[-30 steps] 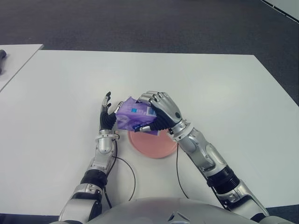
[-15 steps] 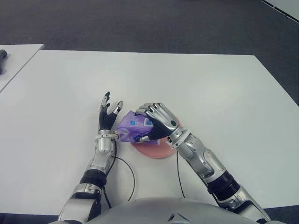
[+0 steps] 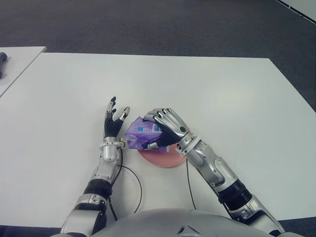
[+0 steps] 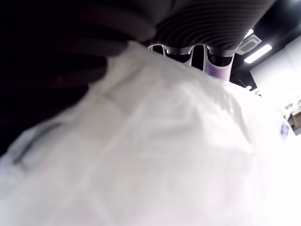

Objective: Put the tissue paper into the plate.

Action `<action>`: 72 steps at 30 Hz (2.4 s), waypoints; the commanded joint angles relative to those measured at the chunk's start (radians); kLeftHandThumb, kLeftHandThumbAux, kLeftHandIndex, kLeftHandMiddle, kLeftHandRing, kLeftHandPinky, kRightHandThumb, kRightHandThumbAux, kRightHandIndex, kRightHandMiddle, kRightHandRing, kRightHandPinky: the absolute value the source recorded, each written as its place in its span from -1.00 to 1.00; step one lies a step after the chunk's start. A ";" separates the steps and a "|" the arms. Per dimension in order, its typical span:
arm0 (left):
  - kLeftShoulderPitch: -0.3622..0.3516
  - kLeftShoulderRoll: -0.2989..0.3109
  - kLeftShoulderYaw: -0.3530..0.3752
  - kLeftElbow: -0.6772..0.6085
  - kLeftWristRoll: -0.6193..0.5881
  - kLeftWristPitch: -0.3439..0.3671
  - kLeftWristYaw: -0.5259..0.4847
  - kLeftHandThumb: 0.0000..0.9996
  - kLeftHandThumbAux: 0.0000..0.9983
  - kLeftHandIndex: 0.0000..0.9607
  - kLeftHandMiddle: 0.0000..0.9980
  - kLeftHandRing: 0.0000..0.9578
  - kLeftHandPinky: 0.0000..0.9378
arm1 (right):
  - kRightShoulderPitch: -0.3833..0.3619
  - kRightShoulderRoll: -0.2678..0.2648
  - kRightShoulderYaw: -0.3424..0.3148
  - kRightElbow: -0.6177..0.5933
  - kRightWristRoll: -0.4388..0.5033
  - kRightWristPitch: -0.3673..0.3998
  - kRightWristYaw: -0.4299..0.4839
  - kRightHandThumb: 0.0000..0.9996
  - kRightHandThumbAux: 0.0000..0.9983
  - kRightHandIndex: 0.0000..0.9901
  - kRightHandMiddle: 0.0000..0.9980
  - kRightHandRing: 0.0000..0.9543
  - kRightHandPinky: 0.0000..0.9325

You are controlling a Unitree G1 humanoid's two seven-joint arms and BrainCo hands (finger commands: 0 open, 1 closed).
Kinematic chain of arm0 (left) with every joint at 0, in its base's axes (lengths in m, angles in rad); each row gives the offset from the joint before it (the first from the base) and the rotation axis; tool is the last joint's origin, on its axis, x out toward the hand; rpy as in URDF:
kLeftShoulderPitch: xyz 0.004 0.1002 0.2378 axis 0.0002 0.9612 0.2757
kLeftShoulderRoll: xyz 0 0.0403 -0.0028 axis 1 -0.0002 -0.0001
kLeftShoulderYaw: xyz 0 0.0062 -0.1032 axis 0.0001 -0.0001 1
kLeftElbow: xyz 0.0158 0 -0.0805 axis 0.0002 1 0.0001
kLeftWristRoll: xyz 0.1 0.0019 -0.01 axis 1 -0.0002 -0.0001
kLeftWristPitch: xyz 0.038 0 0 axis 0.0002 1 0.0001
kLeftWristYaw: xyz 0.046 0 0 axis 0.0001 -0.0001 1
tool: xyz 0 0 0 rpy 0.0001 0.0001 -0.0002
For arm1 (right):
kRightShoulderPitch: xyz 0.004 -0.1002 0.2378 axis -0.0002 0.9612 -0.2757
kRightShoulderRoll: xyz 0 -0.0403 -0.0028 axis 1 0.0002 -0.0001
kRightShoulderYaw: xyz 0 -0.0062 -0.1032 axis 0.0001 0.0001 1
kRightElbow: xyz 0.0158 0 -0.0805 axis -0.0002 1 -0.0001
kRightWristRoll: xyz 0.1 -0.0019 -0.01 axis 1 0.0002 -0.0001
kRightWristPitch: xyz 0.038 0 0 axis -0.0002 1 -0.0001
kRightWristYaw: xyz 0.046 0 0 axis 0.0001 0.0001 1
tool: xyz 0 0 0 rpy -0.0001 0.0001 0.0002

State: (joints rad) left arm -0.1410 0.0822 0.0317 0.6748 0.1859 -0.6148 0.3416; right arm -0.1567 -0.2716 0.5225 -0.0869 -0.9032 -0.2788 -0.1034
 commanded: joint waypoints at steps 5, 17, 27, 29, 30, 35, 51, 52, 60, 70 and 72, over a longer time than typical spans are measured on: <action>0.007 0.011 0.007 0.020 -0.004 0.010 -0.012 -1.00 -0.16 -1.00 -1.00 -1.00 -1.00 | -0.013 -0.005 -0.026 0.024 -0.002 -0.002 -0.038 0.71 0.35 -0.19 0.08 0.79 0.81; 0.007 0.014 0.014 0.029 -0.012 -0.006 -0.014 -1.00 -0.14 -1.00 -1.00 -1.00 -1.00 | -0.037 -0.020 -0.066 0.013 -0.039 0.038 -0.038 0.71 0.35 -0.19 0.07 0.79 0.79; -0.001 0.019 0.015 0.051 -0.018 -0.032 -0.021 -1.00 -0.15 -1.00 -1.00 -1.00 -1.00 | -0.027 -0.038 -0.090 -0.016 0.030 0.057 0.060 0.71 0.35 -0.19 0.07 0.77 0.80; 0.001 0.019 0.014 0.048 -0.020 -0.030 -0.026 -1.00 -0.15 -1.00 -1.00 -1.00 -1.00 | -0.027 -0.045 -0.099 -0.024 0.036 0.063 0.077 0.71 0.35 -0.19 0.08 0.77 0.80; 0.001 0.019 0.014 0.048 -0.021 -0.030 -0.028 -1.00 -0.15 -1.00 -1.00 -1.00 -1.00 | -0.027 -0.047 -0.101 -0.026 0.038 0.065 0.083 0.71 0.35 -0.19 0.08 0.77 0.80; 0.005 0.019 0.016 0.039 -0.026 -0.019 -0.039 -1.00 -0.14 -1.00 -1.00 -1.00 -1.00 | -0.028 -0.058 -0.117 -0.028 0.046 0.066 0.095 0.71 0.35 -0.19 0.08 0.78 0.80; 0.006 0.021 0.025 0.039 -0.014 -0.021 -0.031 -1.00 -0.17 -1.00 -1.00 -1.00 -1.00 | -0.010 -0.073 -0.154 -0.036 0.071 0.069 0.063 0.71 0.35 -0.19 0.07 0.78 0.78; 0.006 0.021 0.026 0.040 -0.014 -0.021 -0.031 -1.00 -0.17 -1.00 -1.00 -1.00 -1.00 | -0.009 -0.072 -0.154 -0.036 0.072 0.071 0.067 0.71 0.35 -0.19 0.08 0.78 0.78; 0.003 0.021 0.025 0.039 -0.012 -0.014 -0.030 -1.00 -0.17 -1.00 -1.00 -1.00 -1.00 | -0.009 -0.089 -0.163 -0.005 0.105 0.044 0.082 0.71 0.35 -0.19 0.08 0.78 0.79; 0.003 0.020 0.026 0.034 -0.019 -0.012 -0.037 -1.00 -0.18 -1.00 -1.00 -1.00 -1.00 | -0.001 -0.107 -0.159 -0.019 0.139 0.079 0.169 0.71 0.35 -0.19 0.08 0.78 0.80; 0.003 0.019 0.027 0.034 -0.024 -0.014 -0.042 -1.00 -0.18 -1.00 -1.00 -1.00 -1.00 | 0.002 -0.111 -0.158 -0.026 0.149 0.097 0.211 0.71 0.36 -0.19 0.07 0.75 0.75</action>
State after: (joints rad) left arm -0.1530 0.1008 0.0588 0.7021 0.1669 -0.6369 0.3134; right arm -0.1697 -0.3731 0.3666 -0.1072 -0.7785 -0.2107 0.0509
